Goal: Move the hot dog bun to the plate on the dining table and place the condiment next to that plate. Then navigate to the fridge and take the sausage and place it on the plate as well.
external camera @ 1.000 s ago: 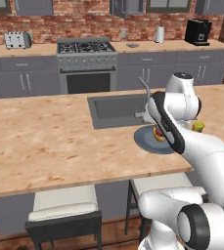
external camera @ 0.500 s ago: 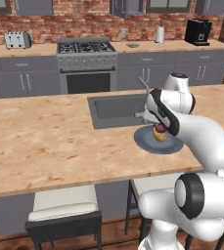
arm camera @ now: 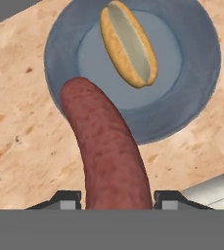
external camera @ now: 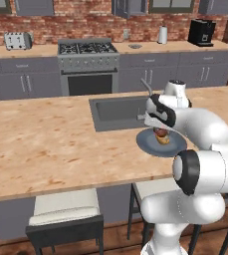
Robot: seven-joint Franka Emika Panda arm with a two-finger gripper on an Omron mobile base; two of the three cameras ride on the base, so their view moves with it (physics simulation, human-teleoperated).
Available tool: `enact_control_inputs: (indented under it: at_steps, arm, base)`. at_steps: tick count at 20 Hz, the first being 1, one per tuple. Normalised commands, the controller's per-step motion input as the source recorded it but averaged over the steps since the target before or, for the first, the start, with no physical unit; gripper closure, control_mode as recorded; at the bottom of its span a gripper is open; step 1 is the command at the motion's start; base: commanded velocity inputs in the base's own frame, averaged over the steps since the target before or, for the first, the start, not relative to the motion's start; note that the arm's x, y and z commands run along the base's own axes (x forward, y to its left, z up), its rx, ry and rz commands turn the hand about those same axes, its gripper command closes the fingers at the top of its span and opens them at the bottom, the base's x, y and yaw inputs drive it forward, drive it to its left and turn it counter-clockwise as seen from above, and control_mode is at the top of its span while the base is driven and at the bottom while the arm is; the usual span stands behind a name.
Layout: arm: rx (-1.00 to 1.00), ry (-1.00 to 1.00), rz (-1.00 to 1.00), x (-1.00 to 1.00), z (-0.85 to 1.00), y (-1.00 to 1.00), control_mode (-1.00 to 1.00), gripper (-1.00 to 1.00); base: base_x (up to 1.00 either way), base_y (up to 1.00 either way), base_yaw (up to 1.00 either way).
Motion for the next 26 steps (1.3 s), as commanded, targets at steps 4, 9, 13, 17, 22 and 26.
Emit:
enact_control_inputs:
  at_steps: [4, 9, 13, 17, 22, 26]
  arm:
    - [-0.01, 0.08, 0.08, 0.35, -0.48, -0.01, -1.00, 1.00]
    - [0.00, 0.08, 0.08, 0.35, -0.43, 0.00, -1.00, 1.00]
    - [0.00, 0.06, 0.08, 0.37, -0.38, 0.00, -1.00, 1.00]
    - [0.00, 0.02, 0.08, 0.39, -0.33, 0.00, -1.00, 1.00]
    - [0.00, 0.04, 0.08, 0.38, -0.28, 0.00, -1.00, 1.00]
    - [0.00, 0.03, 0.08, 0.29, -0.25, -0.05, -1.00, 1.00]
  base:
    - [0.00, 0.00, 0.00]
    - [0.00, 0.00, 0.00]
    - [0.00, 0.00, 0.00]
    - [0.00, 0.00, 0.00]
    - [0.00, 0.00, 0.00]
    - [0.00, 0.00, 0.00]
